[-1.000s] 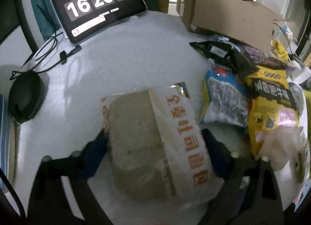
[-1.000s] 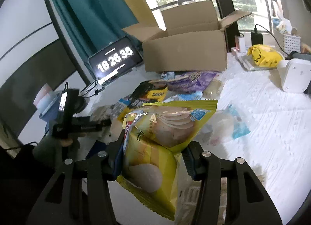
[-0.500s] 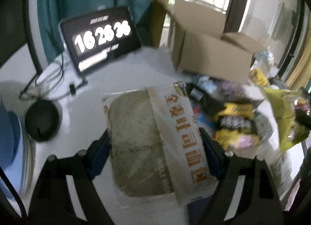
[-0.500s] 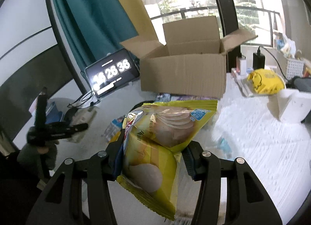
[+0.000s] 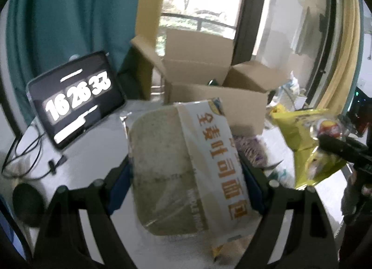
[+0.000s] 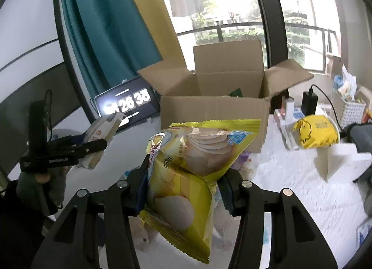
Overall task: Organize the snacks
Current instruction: 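Carry both packages into the cardboard box and open both tools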
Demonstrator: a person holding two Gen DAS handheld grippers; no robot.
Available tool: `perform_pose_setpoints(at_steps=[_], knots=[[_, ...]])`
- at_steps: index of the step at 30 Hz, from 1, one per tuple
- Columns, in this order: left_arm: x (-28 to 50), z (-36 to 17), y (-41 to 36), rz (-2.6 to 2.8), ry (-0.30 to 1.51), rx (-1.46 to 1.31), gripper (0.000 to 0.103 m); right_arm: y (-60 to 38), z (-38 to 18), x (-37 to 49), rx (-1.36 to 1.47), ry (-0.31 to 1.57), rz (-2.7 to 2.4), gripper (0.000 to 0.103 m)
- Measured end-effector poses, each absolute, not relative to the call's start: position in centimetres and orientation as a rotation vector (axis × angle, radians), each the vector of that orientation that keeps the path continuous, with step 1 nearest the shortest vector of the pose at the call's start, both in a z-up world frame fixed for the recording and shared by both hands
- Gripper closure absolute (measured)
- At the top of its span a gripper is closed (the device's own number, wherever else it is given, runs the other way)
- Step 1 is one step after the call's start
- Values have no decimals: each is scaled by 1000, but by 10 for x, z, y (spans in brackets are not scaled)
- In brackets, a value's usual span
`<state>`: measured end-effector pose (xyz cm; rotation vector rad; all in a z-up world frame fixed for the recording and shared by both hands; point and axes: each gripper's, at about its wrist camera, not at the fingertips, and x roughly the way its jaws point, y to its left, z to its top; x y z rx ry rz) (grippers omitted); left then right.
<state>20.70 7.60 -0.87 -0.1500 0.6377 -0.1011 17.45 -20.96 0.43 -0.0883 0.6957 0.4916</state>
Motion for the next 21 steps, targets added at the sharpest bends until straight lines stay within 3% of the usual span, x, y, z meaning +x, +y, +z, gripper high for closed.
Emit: perform_pose_setpoints(at_steps=[21], knots=[[314, 37, 50, -163, 527, -50, 18, -210, 29, 261, -110, 596, 473, 49]])
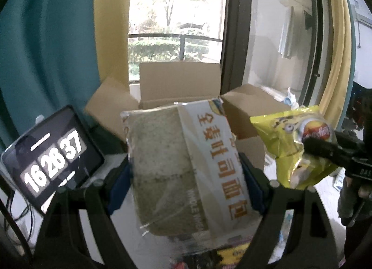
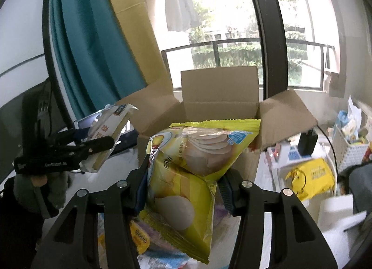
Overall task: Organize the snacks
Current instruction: 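Carry both packages into the cardboard box and open both tools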
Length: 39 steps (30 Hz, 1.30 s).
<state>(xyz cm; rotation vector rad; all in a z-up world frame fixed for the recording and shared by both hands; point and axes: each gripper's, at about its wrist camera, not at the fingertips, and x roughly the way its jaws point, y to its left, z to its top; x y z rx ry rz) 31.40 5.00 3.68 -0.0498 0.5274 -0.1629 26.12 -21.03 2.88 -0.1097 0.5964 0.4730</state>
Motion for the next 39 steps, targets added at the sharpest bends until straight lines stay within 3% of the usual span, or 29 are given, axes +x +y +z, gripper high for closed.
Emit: perform_pose_setpoints(at_steps=[13, 25, 29, 39], knots=[[396, 42, 46, -152, 494, -33, 18, -214, 36, 326, -87, 534, 439, 49], [474, 24, 45, -166, 591, -40, 17, -212, 32, 401, -52, 525, 376, 48], [489, 23, 48, -145, 596, -49, 5, -210, 28, 422, -29, 549, 365, 48], [480, 41, 57, -123, 556, -75, 3, -209, 24, 448, -40, 588, 275, 35]])
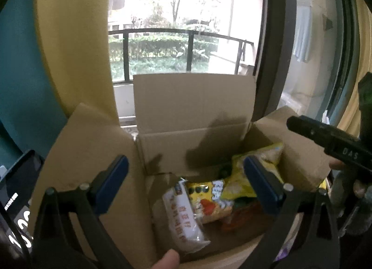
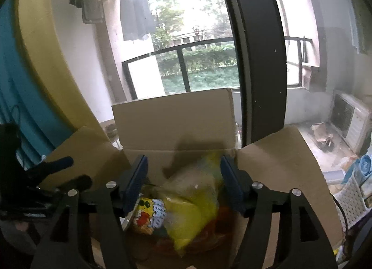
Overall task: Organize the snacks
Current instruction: 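Carry both packages into the cardboard box and open both tools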
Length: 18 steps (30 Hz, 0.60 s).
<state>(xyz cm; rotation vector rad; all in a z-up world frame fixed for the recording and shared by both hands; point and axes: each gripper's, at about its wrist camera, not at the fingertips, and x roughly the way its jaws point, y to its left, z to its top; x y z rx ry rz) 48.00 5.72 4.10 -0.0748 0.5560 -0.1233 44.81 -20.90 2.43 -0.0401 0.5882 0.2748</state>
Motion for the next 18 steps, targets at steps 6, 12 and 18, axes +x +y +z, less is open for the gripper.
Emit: perform_pose_setpoints(at_steps=[6, 12, 18], knots=[[458, 46, 60, -122, 543, -64, 2, -210, 29, 436, -41, 600, 270, 34], [429, 50, 60, -127, 532, -60, 2, -207, 38, 412, -58, 604, 277, 34], [391, 59, 58, -141, 516, -61, 2, -204, 51, 378, -61, 593, 281, 34]])
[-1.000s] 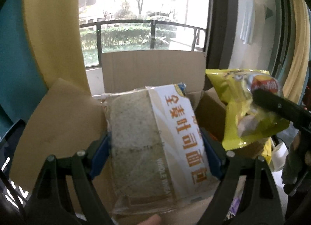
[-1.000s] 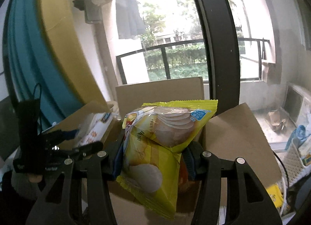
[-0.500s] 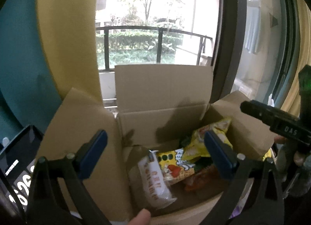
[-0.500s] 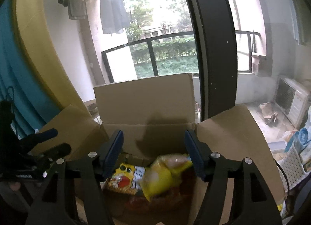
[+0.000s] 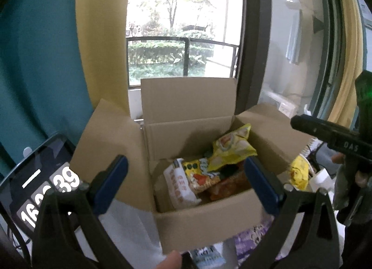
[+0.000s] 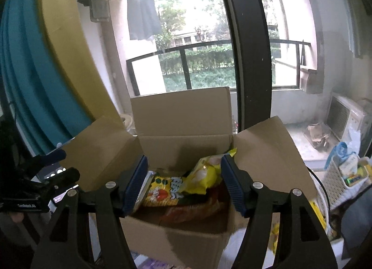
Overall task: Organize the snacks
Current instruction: 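Carry both packages into the cardboard box and open both tools, then move both tools back over the remaining snacks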
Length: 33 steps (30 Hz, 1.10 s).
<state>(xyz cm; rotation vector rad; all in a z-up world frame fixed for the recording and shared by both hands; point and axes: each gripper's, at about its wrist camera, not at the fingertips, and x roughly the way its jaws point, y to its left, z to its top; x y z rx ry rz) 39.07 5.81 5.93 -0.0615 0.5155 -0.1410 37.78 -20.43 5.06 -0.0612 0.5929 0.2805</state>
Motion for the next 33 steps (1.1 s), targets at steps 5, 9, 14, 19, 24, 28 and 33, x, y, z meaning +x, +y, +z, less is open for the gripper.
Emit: perform_pose_setpoints(at_steps=[5, 9, 14, 19, 24, 28, 33], knots=[[360, 64, 56, -157, 508, -66, 2, -203, 58, 347, -62, 586, 287, 34], [337, 65, 55, -167, 502, -63, 2, -203, 63, 326, -57, 589, 298, 34], [306, 63, 58, -174, 499, -68, 2, -203, 63, 296, -50, 593, 306, 34], [279, 57, 57, -181, 504, -64, 2, -206, 58, 269, -51, 606, 307, 34], [259, 49, 54, -187, 515, -66, 2, -210, 53, 242, -55, 621, 302, 34], [242, 38, 51, -196, 536, -74, 2, -216, 50, 225, -45, 633, 289, 34], [220, 22, 47, -200, 569, -73, 2, -231, 43, 197, -17, 649, 265, 34]])
